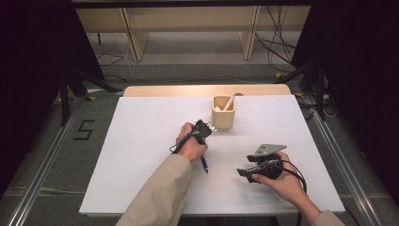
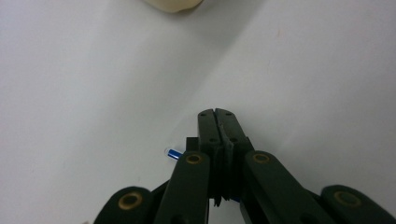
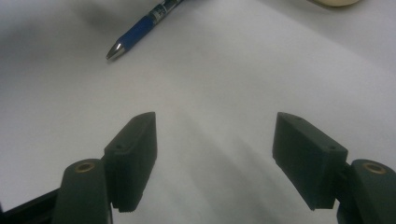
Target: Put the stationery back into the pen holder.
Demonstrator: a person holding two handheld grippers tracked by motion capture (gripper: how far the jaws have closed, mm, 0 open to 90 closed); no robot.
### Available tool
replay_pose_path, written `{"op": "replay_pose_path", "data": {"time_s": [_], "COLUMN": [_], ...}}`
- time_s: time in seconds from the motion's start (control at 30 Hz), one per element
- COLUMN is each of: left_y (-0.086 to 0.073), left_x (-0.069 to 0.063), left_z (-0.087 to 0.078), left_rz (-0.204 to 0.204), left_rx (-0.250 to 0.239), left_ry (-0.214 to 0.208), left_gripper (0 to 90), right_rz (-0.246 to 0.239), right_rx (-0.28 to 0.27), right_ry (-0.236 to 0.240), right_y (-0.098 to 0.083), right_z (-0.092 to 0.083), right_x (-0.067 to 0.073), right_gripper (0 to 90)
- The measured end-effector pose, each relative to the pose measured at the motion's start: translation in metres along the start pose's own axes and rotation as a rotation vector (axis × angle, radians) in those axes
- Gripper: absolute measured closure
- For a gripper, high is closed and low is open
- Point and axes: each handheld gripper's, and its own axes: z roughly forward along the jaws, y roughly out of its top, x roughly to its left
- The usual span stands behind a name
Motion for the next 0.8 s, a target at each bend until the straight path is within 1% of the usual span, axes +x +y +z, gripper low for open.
{"op": "replay_pose_path", "data": {"time_s": [0.03, 0.1, 0.13, 0.17, 0.27, 0.33, 0.37, 0.43, 0.47, 0.5, 0.57, 0.6, 0.67, 0.7, 0.8], "left_y": [-0.002, -0.005, -0.006, -0.007, -0.011, -0.014, -0.015, -0.018, -0.019, -0.02, -0.023, -0.025, -0.027, -0.028, -0.03], "left_x": [0.002, 0.003, 0.005, 0.005, 0.006, 0.007, 0.008, 0.01, 0.01, 0.011, 0.012, 0.012, 0.013, 0.014, 0.014], "left_z": [-0.001, -0.002, -0.003, -0.003, -0.004, -0.006, -0.007, -0.009, -0.009, -0.01, -0.012, -0.012, -0.014, -0.014, -0.015], "left_rz": [0.006, -0.005, 0.003, 0.0, 0.0, 0.016, 0.01, 0.016, 0.01, 0.014, 0.009, 0.004, 0.007, 0.015, 0.02], "left_rx": [0.008, 0.006, 0.013, 0.013, 0.018, 0.033, 0.031, 0.047, 0.045, 0.054, 0.06, 0.061, 0.07, 0.081, 0.09], "left_ry": [0.001, 0.002, 0.003, -0.002, 0.005, 0.007, 0.007, 0.002, -0.001, 0.003, -0.002, -0.003, -0.005, -0.001, 0.004], "left_gripper": [90.0, 90.0, 90.0, 90.0, 90.0, 90.0, 90.0, 90.0, 90.0, 89.9, 90.0, 90.0, 90.0, 89.9, 89.9], "right_rz": [0.003, 0.004, 0.002, 0.003, 0.004, 0.005, 0.006, 0.001, 0.001, 0.001, 0.006, 0.002, 0.007, 0.005, 0.007], "right_rx": [-0.002, -0.005, -0.004, -0.005, -0.007, -0.008, -0.009, -0.009, -0.01, -0.011, -0.008, -0.012, -0.009, -0.01, -0.015], "right_ry": [0.0, 0.004, 0.002, 0.001, 0.003, 0.002, 0.002, 0.003, 0.004, 0.003, 0.001, 0.002, 0.0, 0.0, 0.001], "right_y": [0.0, -0.001, -0.001, -0.001, -0.001, -0.001, -0.001, -0.001, -0.002, -0.002, -0.001, -0.001, -0.002, -0.002, -0.002], "right_z": [0.0, 0.0, 0.0, 0.0, 0.0, 0.0, -0.001, -0.001, -0.001, -0.001, -0.002, -0.002, -0.002, -0.002, -0.003], "right_x": [0.0, 0.0, 0.0, 0.0, 0.0, 0.0, 0.0, -0.001, -0.001, 0.0, 0.0, 0.0, 0.001, 0.0, 0.0], "right_gripper": [31.5, 31.5, 31.5, 31.5, 31.5, 31.5, 31.5, 31.5, 31.5, 31.5, 31.5, 31.5, 31.5, 31.5, 31.5]}}
